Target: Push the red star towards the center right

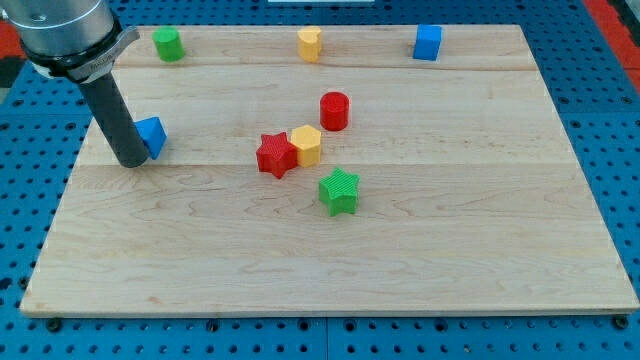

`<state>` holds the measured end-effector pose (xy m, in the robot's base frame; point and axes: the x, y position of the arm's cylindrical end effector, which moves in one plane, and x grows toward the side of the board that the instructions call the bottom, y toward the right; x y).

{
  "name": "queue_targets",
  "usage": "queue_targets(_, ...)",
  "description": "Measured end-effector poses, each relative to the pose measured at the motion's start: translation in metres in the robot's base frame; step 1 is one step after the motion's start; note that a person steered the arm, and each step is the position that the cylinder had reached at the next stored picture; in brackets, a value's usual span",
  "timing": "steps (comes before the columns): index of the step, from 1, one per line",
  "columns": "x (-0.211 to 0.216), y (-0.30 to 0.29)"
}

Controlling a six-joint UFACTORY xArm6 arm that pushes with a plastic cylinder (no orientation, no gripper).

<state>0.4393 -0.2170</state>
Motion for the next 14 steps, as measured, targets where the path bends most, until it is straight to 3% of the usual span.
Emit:
queue_targets(1, 0.007, -0.004)
queue_targets(3, 0.048, 0.087)
queue_targets(4, 0.042, 0.139)
queue_targets(5, 0.041, 0.138)
queue_targets(7, -0.010, 0.153)
queue_targets(9, -0.027, 0.161)
queue_targets(10, -0.048, 0.184)
queue_targets(11, -0.065, 0.248)
queue_targets(14, -0.087, 0.222)
